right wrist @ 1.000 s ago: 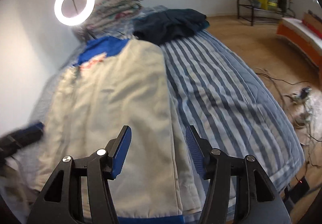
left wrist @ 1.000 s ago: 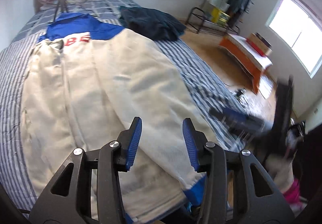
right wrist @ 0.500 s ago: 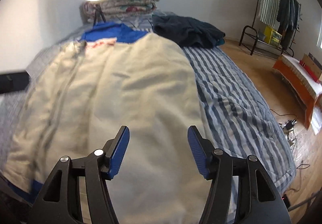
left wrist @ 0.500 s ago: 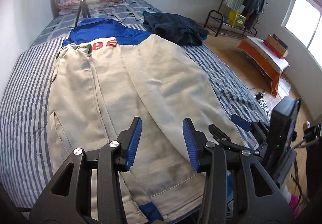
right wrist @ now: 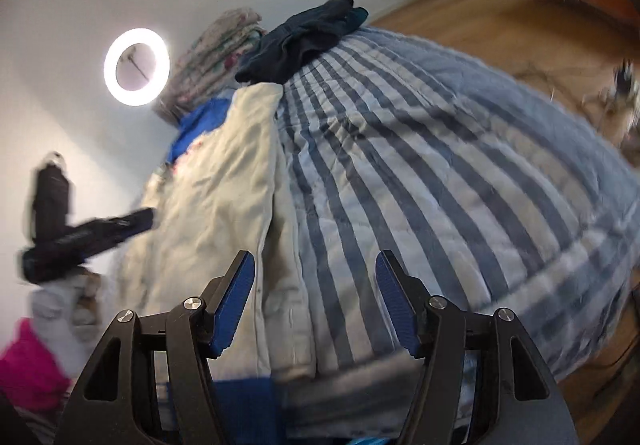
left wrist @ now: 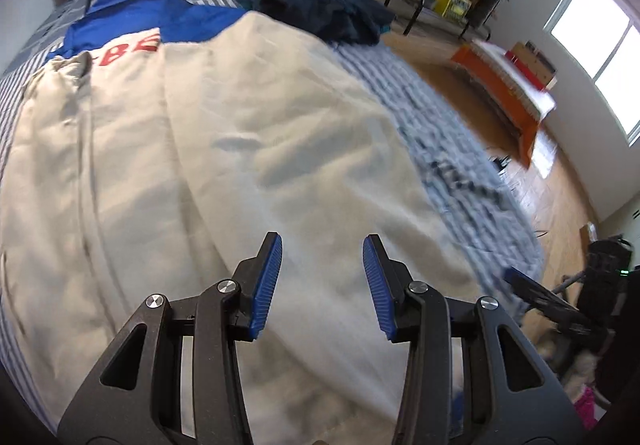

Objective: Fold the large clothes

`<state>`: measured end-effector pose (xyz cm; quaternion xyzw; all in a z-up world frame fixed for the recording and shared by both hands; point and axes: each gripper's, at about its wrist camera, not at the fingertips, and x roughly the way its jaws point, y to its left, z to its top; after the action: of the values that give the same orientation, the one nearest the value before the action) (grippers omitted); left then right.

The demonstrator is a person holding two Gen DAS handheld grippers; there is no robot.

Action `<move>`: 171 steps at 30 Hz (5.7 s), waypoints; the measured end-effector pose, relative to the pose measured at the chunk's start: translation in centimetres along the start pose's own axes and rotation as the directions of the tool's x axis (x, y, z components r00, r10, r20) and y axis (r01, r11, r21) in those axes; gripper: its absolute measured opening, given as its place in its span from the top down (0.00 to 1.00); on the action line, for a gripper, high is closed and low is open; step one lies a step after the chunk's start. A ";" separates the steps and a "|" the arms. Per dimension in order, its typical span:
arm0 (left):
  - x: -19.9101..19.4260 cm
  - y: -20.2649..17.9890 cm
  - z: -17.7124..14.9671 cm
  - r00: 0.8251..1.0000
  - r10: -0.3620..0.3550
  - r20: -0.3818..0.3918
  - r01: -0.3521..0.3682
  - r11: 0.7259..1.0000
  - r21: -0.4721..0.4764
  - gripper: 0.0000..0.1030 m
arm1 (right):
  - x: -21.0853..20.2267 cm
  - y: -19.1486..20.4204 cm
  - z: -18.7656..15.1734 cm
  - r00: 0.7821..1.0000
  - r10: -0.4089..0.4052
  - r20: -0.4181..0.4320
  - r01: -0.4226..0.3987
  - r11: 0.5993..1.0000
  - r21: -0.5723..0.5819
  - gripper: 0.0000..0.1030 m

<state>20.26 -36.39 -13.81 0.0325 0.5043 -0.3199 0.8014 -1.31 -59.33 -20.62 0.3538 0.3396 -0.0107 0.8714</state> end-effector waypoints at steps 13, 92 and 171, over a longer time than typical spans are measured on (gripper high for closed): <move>4.7 2.1 -0.3 1.000 -0.003 -0.029 0.001 0.998 -0.067 0.59 | 2.4 2.4 -1.4 0.989 0.038 -0.143 -0.053 0.993 -0.108 0.38; -16.8 26.5 -8.2 0.989 0.100 0.113 -0.061 0.951 -0.302 0.64 | 38.5 32.4 9.7 0.916 -0.090 -0.391 -0.193 0.755 -0.626 0.89; -17.5 17.8 -17.5 0.985 -0.163 0.062 0.173 0.878 -0.446 0.91 | 9.2 18.6 -3.5 0.794 0.013 -0.608 -0.239 0.926 -0.291 0.95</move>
<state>11.20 -7.29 -12.69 -0.2008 0.5565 -0.2633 0.7620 8.54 -41.17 -16.62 0.1991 0.5673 0.2212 0.7679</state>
